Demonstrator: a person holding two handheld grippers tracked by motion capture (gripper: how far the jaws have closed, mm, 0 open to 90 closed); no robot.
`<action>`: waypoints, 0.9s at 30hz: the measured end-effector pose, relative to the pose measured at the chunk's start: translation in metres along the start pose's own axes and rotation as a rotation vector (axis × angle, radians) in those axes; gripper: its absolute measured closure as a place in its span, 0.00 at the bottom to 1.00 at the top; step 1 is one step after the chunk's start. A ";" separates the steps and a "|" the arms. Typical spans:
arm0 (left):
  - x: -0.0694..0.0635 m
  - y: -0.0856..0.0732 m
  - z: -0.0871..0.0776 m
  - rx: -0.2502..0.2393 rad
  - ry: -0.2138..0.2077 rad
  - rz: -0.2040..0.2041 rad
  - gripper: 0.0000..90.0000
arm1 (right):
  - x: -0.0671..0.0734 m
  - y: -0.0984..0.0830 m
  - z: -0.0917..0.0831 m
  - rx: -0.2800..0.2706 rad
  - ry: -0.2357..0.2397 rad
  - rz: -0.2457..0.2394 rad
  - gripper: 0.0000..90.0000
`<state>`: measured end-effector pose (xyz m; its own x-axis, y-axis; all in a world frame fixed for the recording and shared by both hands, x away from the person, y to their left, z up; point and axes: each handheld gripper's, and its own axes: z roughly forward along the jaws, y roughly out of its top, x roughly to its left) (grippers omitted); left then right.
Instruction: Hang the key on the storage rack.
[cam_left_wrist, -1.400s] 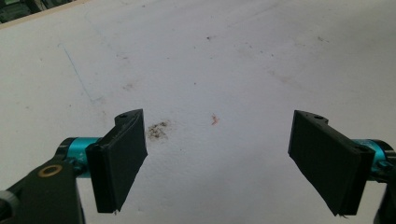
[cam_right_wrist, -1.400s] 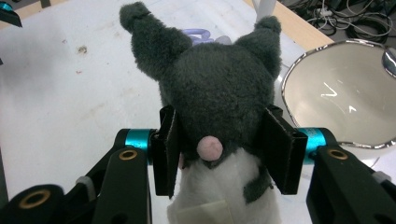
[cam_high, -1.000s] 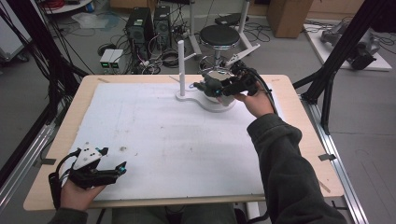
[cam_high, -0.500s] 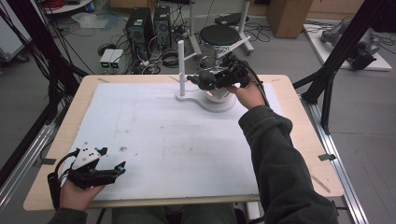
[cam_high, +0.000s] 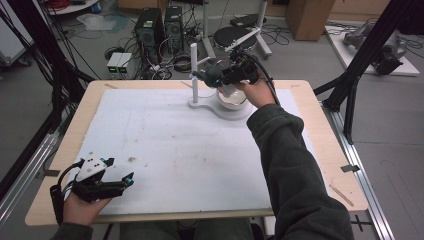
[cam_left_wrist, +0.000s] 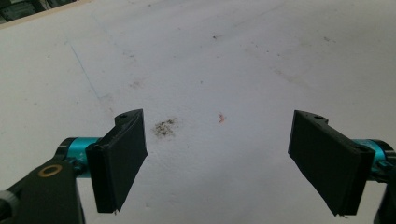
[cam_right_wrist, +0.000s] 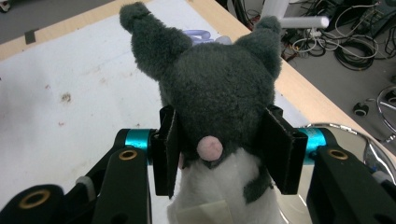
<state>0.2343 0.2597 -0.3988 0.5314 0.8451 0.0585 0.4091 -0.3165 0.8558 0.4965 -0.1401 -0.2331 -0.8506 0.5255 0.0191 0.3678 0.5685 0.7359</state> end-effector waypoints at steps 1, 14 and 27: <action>0.000 0.000 0.000 0.000 0.001 0.001 0.22 | 0.000 0.001 0.001 0.001 0.000 0.003 0.58; 0.001 -0.001 -0.001 0.000 0.002 -0.003 0.22 | -0.006 0.015 0.016 -0.004 -0.029 0.020 0.58; 0.002 -0.002 -0.003 -0.003 0.008 -0.005 0.22 | -0.010 0.011 0.033 0.044 -0.053 0.051 0.57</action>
<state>0.2323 0.2631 -0.3990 0.5239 0.8498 0.0585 0.4095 -0.3115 0.8575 0.5214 -0.1184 -0.2476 -0.8096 0.5867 0.0186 0.4268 0.5667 0.7047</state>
